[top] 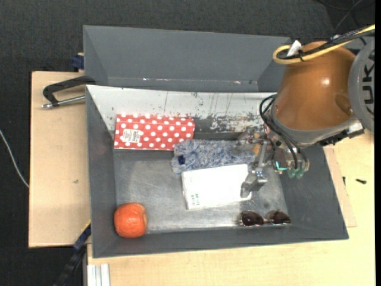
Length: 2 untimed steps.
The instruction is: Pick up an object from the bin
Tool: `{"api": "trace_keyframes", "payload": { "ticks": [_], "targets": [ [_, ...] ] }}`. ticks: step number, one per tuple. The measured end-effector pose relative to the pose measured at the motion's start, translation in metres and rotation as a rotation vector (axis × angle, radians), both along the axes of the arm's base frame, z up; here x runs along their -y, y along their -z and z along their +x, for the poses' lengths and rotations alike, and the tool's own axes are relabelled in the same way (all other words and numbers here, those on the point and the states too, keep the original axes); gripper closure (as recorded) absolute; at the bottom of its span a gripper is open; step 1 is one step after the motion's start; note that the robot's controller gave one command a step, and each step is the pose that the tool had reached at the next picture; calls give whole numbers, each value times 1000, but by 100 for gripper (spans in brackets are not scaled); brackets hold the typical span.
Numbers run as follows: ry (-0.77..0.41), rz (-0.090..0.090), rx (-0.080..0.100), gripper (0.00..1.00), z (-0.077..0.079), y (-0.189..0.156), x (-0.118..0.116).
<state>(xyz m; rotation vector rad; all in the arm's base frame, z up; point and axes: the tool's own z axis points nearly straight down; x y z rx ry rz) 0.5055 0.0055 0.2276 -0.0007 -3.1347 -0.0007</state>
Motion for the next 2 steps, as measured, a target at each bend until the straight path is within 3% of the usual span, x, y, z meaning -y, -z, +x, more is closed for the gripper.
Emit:
{"api": "trace_keyframes", "payload": {
  "ticks": [1, 2],
  "targets": [
    [0, 0, 9, 0, 2, -4, 0],
    [-6, -1, 18, 0, 92, 64, 17]
  ]
}}
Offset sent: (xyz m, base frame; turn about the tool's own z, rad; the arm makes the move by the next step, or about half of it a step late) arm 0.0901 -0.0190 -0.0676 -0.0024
